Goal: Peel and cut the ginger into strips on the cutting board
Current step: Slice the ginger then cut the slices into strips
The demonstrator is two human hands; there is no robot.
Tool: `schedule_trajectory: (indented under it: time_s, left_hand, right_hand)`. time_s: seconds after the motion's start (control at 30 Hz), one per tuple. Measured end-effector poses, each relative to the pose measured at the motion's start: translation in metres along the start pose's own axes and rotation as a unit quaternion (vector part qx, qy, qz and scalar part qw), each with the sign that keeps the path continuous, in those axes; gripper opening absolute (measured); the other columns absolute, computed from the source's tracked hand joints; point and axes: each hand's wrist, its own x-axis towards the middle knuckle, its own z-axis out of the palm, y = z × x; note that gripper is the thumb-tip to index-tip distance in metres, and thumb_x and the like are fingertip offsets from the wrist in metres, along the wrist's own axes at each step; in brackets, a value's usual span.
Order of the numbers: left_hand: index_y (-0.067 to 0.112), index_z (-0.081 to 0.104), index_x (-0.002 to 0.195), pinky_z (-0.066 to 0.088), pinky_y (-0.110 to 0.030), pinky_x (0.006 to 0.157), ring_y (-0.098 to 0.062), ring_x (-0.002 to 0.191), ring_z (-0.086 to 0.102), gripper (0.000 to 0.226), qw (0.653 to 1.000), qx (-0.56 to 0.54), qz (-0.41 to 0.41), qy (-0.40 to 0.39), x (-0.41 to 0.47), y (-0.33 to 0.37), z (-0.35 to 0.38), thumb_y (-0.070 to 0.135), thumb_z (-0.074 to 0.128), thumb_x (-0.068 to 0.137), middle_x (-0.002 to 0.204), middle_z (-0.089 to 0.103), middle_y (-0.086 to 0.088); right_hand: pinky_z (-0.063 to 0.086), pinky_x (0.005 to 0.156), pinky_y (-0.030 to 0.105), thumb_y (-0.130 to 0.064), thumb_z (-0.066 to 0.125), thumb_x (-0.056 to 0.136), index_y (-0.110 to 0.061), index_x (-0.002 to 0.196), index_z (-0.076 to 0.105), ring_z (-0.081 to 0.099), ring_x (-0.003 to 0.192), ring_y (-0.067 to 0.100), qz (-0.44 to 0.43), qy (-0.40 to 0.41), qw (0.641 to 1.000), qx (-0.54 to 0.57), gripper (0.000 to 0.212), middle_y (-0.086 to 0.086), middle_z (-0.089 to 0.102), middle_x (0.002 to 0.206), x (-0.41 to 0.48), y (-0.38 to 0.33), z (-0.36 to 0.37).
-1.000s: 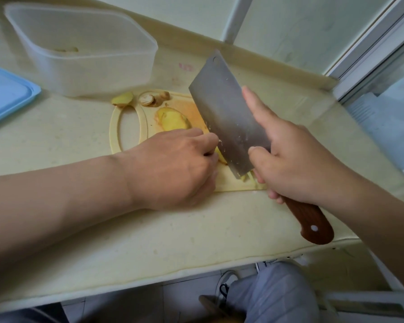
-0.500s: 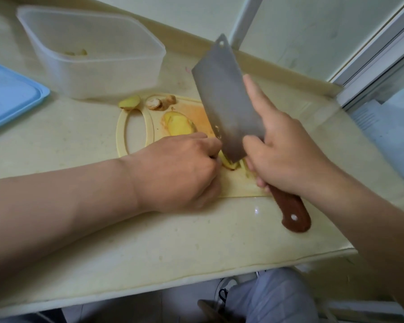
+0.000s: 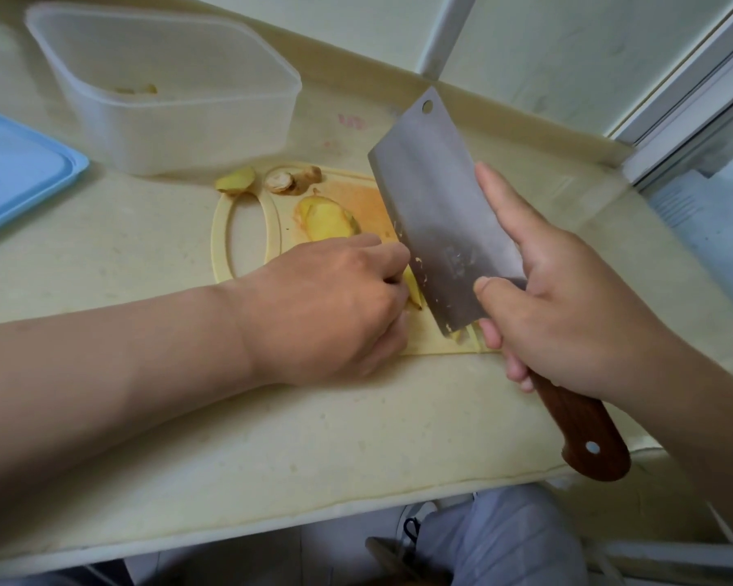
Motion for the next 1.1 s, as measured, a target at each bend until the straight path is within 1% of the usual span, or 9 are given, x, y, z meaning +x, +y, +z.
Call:
schedule_trajectory:
  time_s: [0.07, 0.2, 0.3, 0.4, 0.57, 0.8, 0.9, 0.97, 1.1]
  left_hand:
    - [0.007, 0.066, 0.077, 0.05, -0.043, 0.072, -0.027, 0.068, 0.049, 0.045, 1.0, 0.002, 0.001, 0.007, 0.001, 0.001, 0.0, 0.028, 0.034, 0.1, 0.082, 0.054, -0.01]
    - [0.007, 0.064, 0.075, 0.049, -0.043, 0.071, -0.029, 0.066, 0.048, 0.043, 1.0, 0.005, 0.004, 0.013, 0.001, 0.002, 0.0, 0.027, 0.035, 0.1, 0.081, 0.053, -0.011]
    - [0.007, 0.064, 0.076, 0.049, -0.043, 0.072, -0.029, 0.067, 0.048, 0.043, 1.0, 0.002, -0.001, 0.008, 0.001, 0.002, -0.001, 0.028, 0.036, 0.1, 0.082, 0.053, -0.012]
    - [0.008, 0.066, 0.08, 0.048, -0.044, 0.076, -0.029, 0.071, 0.049, 0.045, 1.0, -0.004, -0.003, -0.011, 0.001, 0.001, -0.002, 0.03, 0.034, 0.102, 0.087, 0.055, -0.011]
    - [0.009, 0.07, 0.088, 0.049, -0.043, 0.078, -0.029, 0.078, 0.054, 0.047, 0.999, -0.028, -0.002, -0.027, 0.0, 0.0, -0.005, 0.034, 0.033, 0.102, 0.095, 0.06, -0.007]
    - [0.009, 0.073, 0.087, 0.048, -0.042, 0.078, -0.028, 0.078, 0.055, 0.049, 0.998, -0.056, -0.011, -0.033, 0.001, 0.0, -0.005, 0.034, 0.033, 0.099, 0.092, 0.061, -0.006]
    - [0.008, 0.074, 0.085, 0.049, -0.04, 0.08, -0.026, 0.079, 0.058, 0.047, 0.996, -0.078, -0.017, -0.027, 0.001, -0.001, -0.006, 0.032, 0.035, 0.098, 0.092, 0.063, -0.006]
    - [0.007, 0.074, 0.082, 0.05, -0.038, 0.08, -0.026, 0.079, 0.06, 0.047, 0.995, -0.092, -0.02, -0.023, 0.001, -0.001, -0.006, 0.031, 0.036, 0.097, 0.09, 0.065, -0.005]
    - [0.004, 0.074, 0.08, 0.049, -0.037, 0.078, -0.028, 0.078, 0.062, 0.049, 0.993, -0.109, -0.027, -0.022, 0.002, -0.001, -0.007, 0.03, 0.036, 0.096, 0.087, 0.067, -0.007]
  right_hand:
    - [0.054, 0.042, 0.033, -0.006, 0.044, 0.1, -0.082, 0.135, -0.004, 0.061, 0.04, 0.023, 0.012, 0.0, 1.0, -0.002, 0.097, 0.016, 0.065, 0.061, -0.002, -0.001, 0.002]
    - [0.054, 0.041, 0.033, -0.005, 0.044, 0.099, -0.08, 0.142, 0.001, 0.062, 0.04, 0.023, 0.028, 0.005, 1.0, 0.004, 0.097, 0.015, 0.066, 0.063, -0.003, -0.004, 0.006]
    - [0.054, 0.042, 0.034, -0.006, 0.044, 0.1, -0.082, 0.135, -0.003, 0.063, 0.042, 0.024, 0.039, 0.008, 0.999, 0.01, 0.096, 0.017, 0.066, 0.066, -0.002, -0.006, 0.007]
    - [0.053, 0.041, 0.032, -0.006, 0.043, 0.099, -0.079, 0.144, 0.003, 0.063, 0.043, 0.025, 0.045, 0.004, 0.999, 0.002, 0.095, 0.017, 0.066, 0.066, 0.001, -0.007, 0.006]
    - [0.053, 0.042, 0.03, -0.008, 0.043, 0.099, -0.073, 0.151, 0.007, 0.063, 0.043, 0.02, 0.053, -0.011, 0.998, -0.013, 0.091, 0.004, 0.065, 0.063, 0.007, -0.01, 0.001]
    - [0.053, 0.042, 0.031, -0.008, 0.041, 0.098, -0.073, 0.152, 0.006, 0.063, 0.043, 0.02, 0.055, -0.02, 0.998, -0.015, 0.091, 0.01, 0.065, 0.071, 0.006, -0.013, 0.002]
    - [0.054, 0.042, 0.032, -0.007, 0.041, 0.098, -0.072, 0.152, 0.006, 0.062, 0.042, 0.019, 0.052, -0.031, 0.998, -0.018, 0.092, 0.008, 0.063, 0.07, 0.007, -0.015, 0.002]
    - [0.054, 0.042, 0.032, -0.007, 0.041, 0.098, -0.072, 0.152, 0.004, 0.062, 0.041, 0.019, 0.052, -0.041, 0.998, -0.022, 0.092, 0.008, 0.063, 0.074, 0.008, -0.016, 0.003]
    - [0.052, 0.041, 0.03, -0.007, 0.041, 0.096, -0.065, 0.157, 0.001, 0.061, 0.038, 0.017, 0.047, -0.038, 0.997, -0.041, 0.093, 0.011, 0.066, 0.075, 0.021, -0.022, 0.006]
